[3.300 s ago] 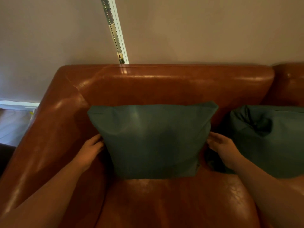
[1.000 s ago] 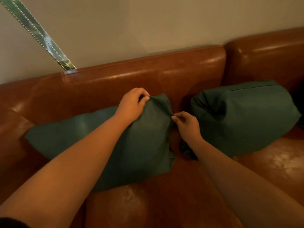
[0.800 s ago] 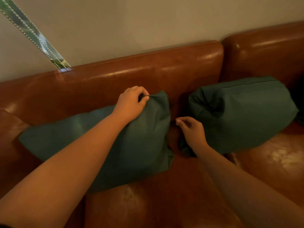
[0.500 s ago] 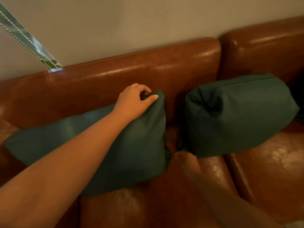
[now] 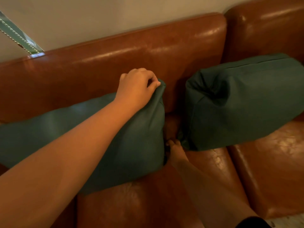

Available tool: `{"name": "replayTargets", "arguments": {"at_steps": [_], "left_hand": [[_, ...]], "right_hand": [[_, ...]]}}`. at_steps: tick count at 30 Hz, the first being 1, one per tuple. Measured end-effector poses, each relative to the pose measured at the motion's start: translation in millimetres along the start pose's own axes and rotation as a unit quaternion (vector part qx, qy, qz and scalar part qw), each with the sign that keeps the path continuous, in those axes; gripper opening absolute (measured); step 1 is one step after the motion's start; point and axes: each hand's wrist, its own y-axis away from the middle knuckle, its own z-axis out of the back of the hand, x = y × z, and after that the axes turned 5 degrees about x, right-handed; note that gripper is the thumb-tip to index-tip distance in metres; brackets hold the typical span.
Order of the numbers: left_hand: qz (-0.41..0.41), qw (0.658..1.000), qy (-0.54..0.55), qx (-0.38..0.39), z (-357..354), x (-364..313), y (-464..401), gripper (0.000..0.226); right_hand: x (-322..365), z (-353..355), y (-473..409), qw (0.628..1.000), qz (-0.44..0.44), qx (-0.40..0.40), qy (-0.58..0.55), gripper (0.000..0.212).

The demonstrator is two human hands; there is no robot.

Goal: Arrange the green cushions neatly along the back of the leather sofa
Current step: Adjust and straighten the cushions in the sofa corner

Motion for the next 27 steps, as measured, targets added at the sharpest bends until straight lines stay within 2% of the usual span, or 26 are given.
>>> {"name": "replayTargets", "arguments": {"at_steps": [1,3,5,6,7,8,10,12,14,16,20,23,25,27], "left_hand": [[0.0,1.0,0.0,-0.014,-1,1,1,0.017],[0.007,0.999,0.012,-0.042,-2,5,3,0.016],[0.013,0.997,0.031,-0.073,-3,13,3,0.014],[0.014,0.995,0.039,-0.088,-2,16,3,0.013],[0.015,0.994,0.045,-0.1,-2,20,3,0.012],[0.014,0.993,0.05,-0.109,-2,23,2,0.012],[0.012,0.991,0.056,-0.12,-2,27,2,0.013],[0.007,0.99,0.061,-0.13,-2,31,1,0.014],[0.0,0.988,0.064,-0.141,-2,36,-1,0.015],[0.001,0.986,0.067,-0.153,-3,40,-2,0.017],[0.0,0.985,0.075,-0.154,-8,42,-4,0.016],[-0.006,0.985,0.076,-0.155,-11,41,-8,0.016],[-0.008,0.986,0.075,-0.151,-12,40,-11,0.016],[-0.012,0.986,0.079,-0.146,-14,38,-12,0.016]], "right_hand": [[5,1,-3,0.999,-0.034,-0.001,-0.017,0.02],[10,5,-1,0.999,-0.048,0.005,-0.019,0.022],[15,8,-11,0.998,-0.053,0.015,0.037,0.023],[23,11,-4,0.996,-0.054,0.051,0.057,0.022],[22,13,-7,0.993,-0.081,0.077,0.03,0.022],[23,17,-6,0.993,-0.078,0.069,0.058,0.019],[6,26,-6,0.997,-0.047,0.04,0.044,0.01],[-14,39,0,0.993,-0.031,0.031,0.11,0.019],[-23,45,3,0.998,-0.056,0.026,0.0,0.018],[-32,50,4,0.985,-0.085,0.054,-0.143,0.011],[-50,52,9,0.96,-0.105,0.093,-0.243,0.01],[-52,30,8,0.974,-0.122,0.051,-0.186,0.017],[-50,16,9,0.988,-0.1,-0.011,-0.12,0.02],[-54,13,11,0.99,-0.071,-0.066,-0.104,0.019]]}}
